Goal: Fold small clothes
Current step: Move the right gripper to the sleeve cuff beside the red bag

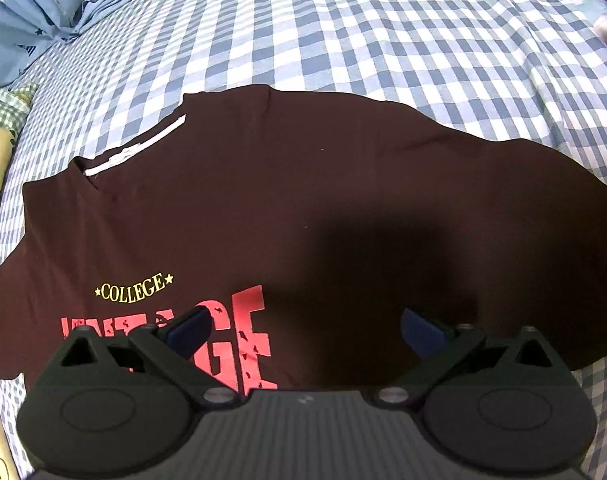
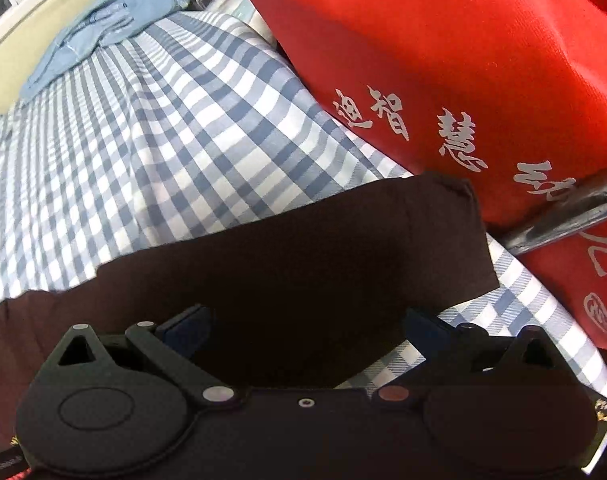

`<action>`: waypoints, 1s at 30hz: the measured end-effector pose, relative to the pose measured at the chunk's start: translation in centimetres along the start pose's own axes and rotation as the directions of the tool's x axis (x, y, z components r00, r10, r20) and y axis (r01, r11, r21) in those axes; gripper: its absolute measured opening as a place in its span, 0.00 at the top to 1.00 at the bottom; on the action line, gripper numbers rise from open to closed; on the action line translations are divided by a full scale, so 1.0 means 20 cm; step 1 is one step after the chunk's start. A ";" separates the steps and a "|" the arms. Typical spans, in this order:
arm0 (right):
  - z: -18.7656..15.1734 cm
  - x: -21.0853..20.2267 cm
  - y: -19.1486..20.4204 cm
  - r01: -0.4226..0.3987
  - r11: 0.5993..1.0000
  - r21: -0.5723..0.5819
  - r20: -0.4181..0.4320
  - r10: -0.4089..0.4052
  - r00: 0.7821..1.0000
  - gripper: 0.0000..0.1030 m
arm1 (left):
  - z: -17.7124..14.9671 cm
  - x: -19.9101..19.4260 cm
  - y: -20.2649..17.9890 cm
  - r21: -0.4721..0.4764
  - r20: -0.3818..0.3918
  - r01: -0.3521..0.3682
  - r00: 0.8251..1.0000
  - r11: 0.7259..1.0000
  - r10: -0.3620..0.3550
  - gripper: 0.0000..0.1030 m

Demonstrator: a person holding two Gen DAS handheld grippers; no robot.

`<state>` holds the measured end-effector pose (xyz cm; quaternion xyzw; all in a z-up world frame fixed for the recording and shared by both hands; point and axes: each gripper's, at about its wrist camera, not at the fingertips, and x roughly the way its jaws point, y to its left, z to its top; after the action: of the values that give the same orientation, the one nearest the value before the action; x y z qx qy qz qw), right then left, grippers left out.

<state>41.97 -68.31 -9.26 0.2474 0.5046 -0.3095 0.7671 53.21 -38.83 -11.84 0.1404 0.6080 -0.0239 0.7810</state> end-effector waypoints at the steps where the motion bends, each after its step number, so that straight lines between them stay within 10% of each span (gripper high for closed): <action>1: 0.00 -0.01 0.00 -0.010 1.000 0.008 0.006 0.010 1.000 0.00 | 0.00 0.00 0.01 -0.006 -0.002 0.000 1.000 1.000 0.000 0.01; 16: 0.09 -0.29 0.02 0.118 0.992 -0.055 0.238 -0.101 0.966 0.00 | -0.01 -0.02 0.06 -0.045 0.000 -0.011 1.000 0.999 0.011 0.01; 30: -0.34 0.04 -0.19 -0.053 0.996 0.065 0.217 0.038 0.975 0.02 | -0.04 0.08 0.08 -0.033 -0.019 -0.044 0.999 0.998 0.044 0.01</action>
<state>35.34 -66.39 -12.81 0.2506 0.4014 -0.3343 0.8151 53.15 -36.80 -13.17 0.1411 0.6123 0.0046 0.7779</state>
